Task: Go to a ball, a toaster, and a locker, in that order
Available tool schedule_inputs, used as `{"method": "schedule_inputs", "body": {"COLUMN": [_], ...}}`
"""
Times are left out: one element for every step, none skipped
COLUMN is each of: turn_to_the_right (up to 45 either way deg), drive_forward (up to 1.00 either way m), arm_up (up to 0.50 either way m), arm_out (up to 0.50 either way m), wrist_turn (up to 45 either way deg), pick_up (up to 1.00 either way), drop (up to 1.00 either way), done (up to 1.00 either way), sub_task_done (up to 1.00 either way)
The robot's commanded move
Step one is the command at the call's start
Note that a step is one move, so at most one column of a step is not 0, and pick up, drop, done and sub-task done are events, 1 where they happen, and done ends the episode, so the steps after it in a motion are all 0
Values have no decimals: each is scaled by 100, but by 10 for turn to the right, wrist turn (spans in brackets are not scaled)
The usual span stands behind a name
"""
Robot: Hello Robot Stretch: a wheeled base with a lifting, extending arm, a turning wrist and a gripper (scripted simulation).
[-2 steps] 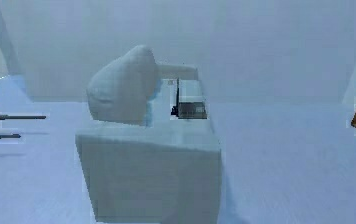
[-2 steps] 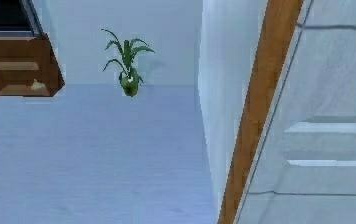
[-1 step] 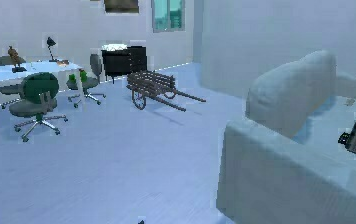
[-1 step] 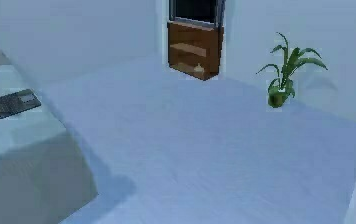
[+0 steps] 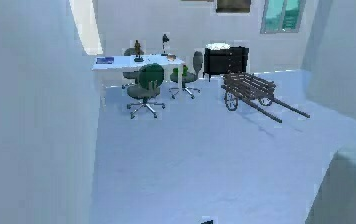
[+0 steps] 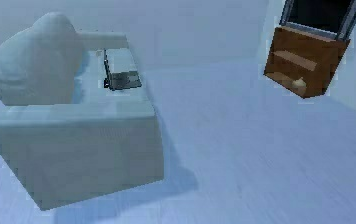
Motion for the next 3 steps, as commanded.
{"method": "schedule_inputs", "body": {"turn_to_the_right": [0,-180,0], "drive_forward": [75,0,75], "arm_up": [0,0,0], "arm_out": [0,0,0], "wrist_turn": [0,0,0], "pick_up": [0,0,0], "drop": [0,0,0], "done": [0,0,0], "sub_task_done": [0,0,0]}}
